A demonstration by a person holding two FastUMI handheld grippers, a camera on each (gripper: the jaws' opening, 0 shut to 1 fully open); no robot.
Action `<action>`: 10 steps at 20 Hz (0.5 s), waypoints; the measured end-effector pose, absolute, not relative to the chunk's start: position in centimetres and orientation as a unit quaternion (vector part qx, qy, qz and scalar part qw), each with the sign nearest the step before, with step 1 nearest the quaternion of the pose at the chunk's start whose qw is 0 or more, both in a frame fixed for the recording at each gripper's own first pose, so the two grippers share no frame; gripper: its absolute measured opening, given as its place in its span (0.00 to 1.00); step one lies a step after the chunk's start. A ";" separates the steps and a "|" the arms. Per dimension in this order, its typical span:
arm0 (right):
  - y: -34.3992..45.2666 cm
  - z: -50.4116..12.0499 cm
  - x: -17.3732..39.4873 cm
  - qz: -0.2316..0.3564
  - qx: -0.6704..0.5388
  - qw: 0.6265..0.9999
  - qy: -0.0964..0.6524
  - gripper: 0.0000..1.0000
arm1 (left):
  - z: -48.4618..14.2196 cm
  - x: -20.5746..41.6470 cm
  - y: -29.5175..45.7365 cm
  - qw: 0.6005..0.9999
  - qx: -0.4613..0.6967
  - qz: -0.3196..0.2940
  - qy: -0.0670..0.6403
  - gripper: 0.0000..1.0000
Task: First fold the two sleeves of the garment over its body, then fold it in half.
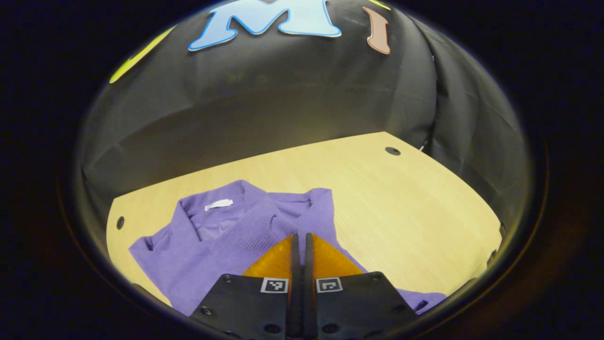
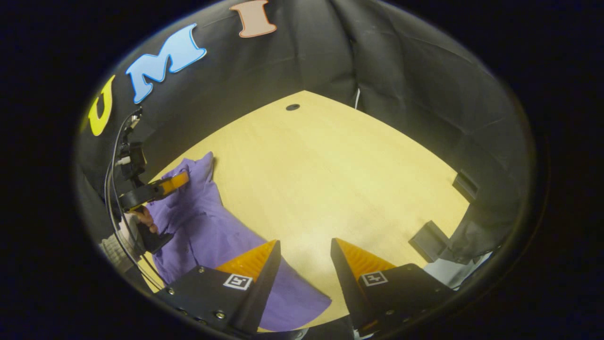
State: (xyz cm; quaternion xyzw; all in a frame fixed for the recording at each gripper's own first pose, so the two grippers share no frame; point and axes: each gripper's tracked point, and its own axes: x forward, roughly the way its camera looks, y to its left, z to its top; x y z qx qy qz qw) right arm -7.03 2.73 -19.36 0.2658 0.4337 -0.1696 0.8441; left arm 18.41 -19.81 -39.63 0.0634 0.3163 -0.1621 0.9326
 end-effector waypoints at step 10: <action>2.8 -19.8 -8.4 -0.141 0.267 0.845 0.440 0.69 | -41.9 17.6 -21.0 0.928 0.047 -0.141 0.340 0.39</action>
